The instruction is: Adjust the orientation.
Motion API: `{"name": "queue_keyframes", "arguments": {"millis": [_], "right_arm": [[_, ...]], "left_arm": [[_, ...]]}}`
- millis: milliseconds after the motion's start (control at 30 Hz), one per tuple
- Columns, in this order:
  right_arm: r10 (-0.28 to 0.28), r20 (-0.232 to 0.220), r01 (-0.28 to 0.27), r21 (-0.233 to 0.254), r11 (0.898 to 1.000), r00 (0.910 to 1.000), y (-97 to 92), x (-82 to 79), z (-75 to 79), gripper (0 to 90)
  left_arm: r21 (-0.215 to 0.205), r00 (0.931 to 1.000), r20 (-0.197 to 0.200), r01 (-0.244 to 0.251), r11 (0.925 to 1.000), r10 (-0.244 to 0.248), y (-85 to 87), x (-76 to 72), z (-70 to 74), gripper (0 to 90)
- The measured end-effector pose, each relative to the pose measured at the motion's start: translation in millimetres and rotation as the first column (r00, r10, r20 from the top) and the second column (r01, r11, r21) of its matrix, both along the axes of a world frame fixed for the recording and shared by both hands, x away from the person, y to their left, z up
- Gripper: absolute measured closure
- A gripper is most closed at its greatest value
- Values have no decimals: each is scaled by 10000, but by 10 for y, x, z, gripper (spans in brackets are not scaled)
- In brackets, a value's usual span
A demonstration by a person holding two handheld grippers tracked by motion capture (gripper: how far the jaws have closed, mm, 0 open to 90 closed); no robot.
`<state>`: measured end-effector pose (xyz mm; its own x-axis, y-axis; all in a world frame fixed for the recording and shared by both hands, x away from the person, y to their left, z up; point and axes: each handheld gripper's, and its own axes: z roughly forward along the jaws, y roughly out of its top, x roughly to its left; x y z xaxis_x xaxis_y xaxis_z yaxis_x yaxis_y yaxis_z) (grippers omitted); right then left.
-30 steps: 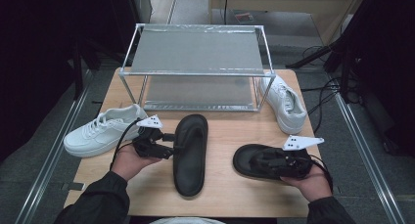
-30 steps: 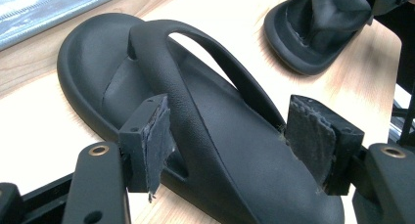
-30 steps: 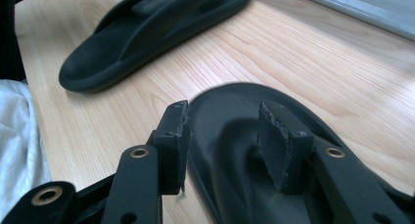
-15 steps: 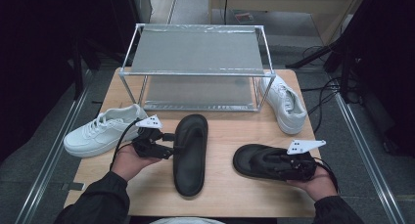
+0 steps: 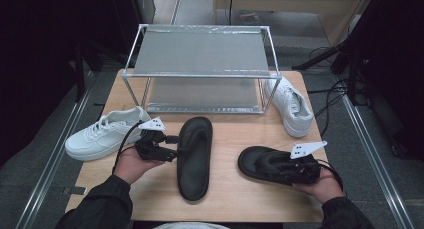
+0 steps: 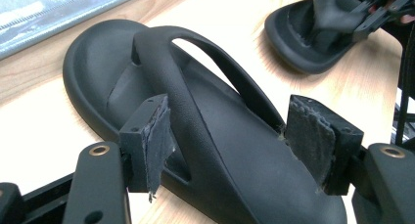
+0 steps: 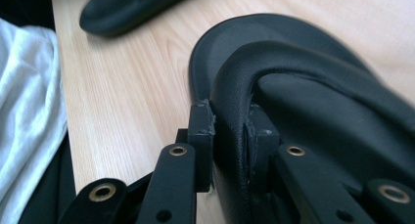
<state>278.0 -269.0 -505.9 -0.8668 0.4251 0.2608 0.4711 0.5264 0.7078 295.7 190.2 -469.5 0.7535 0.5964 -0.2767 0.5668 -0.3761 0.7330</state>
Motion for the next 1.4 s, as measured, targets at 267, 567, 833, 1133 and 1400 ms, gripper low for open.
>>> {"name": "queue_keyframes", "arguments": {"millis": [267,567,833,1133,1400], "right_arm": [[-427,529,407,391,9984,9977,232,-31,293,780],[-1038,284,1031,272,9943,9942,581,106,367,777],[-2260,-159,2264,285,9736,9740,766,297,390,773],[-3672,-549,3662,-288,9301,9285,950,463,342,778],[-4291,-689,4270,-441,9032,9006,1166,625,221,782]], "left_arm": [[-228,9995,321,-34,9997,41,-14,-9,40,343],[-227,9996,247,-135,9997,141,24,-4,44,343],[-577,9987,510,-44,9983,73,37,-33,91,343],[-408,9993,345,-107,9991,121,30,-15,66,343],[-304,9994,321,-88,9995,98,23,-11,55,343]]}}
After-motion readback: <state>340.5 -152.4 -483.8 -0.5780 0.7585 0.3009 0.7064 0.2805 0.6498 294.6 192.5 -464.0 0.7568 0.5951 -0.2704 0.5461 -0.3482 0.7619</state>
